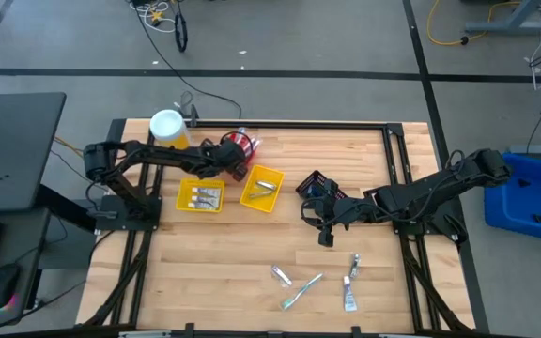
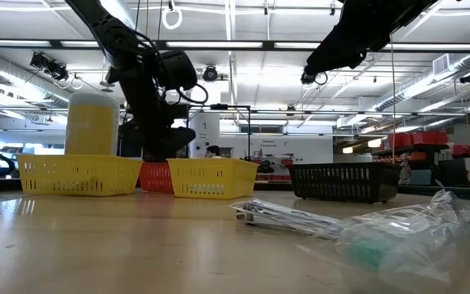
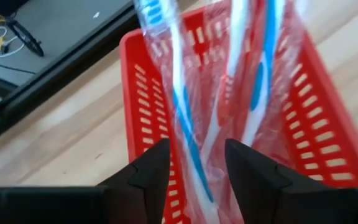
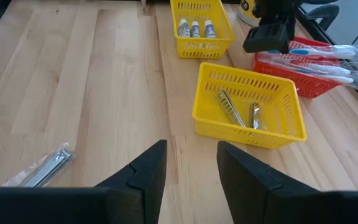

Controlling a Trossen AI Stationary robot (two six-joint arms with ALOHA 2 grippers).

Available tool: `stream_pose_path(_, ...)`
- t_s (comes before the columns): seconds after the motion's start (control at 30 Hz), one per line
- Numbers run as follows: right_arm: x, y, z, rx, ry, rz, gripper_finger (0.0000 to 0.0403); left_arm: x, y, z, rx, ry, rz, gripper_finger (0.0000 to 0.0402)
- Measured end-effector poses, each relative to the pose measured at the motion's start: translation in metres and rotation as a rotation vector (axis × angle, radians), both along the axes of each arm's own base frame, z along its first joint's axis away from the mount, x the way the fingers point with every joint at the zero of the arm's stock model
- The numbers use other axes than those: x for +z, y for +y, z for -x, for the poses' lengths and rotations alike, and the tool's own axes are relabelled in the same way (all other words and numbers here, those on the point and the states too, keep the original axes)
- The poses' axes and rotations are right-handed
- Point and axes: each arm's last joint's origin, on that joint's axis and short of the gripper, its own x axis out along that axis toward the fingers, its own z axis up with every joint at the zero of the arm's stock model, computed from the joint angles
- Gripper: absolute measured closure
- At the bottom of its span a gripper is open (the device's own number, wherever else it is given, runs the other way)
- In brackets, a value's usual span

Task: Pick & Place Travel size toiletries
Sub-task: Put the silver nail cutter into the right yellow bin

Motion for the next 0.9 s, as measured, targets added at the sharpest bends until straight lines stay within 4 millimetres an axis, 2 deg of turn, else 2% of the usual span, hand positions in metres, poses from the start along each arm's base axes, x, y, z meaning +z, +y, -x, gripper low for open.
stream_pose_path(0.23, 0.000, 0.000, 0.000, 0.000, 0.000, 0.000, 0.0252, 0.021, -0.001, -0.008, -0.048, 0.029, 0.064, 0.0245)
stream_pose_path(0.4, -0.001, 0.001, 0.001, 0.017, 0.013, -0.039, 0.0250, 0.042, -0.012, -0.010, -0.069, -0.039, 0.095, 0.0248)
stream_pose_path(0.53, -0.003, 0.003, 0.002, 0.031, 0.041, -0.118, 0.0243, 0.066, -0.033, -0.008, -0.137, -0.114, 0.060, 0.0248)
stream_pose_path(0.7, -0.006, 0.005, 0.005, 0.028, 0.081, -0.164, 0.0231, 0.095, -0.069, -0.002, -0.288, -0.198, 0.019, 0.0248)
stream_pose_path(0.9, -0.011, 0.018, 0.006, 0.076, 0.106, -0.159, 0.0219, 0.109, -0.109, 0.001, -0.414, -0.252, -0.020, 0.0248)
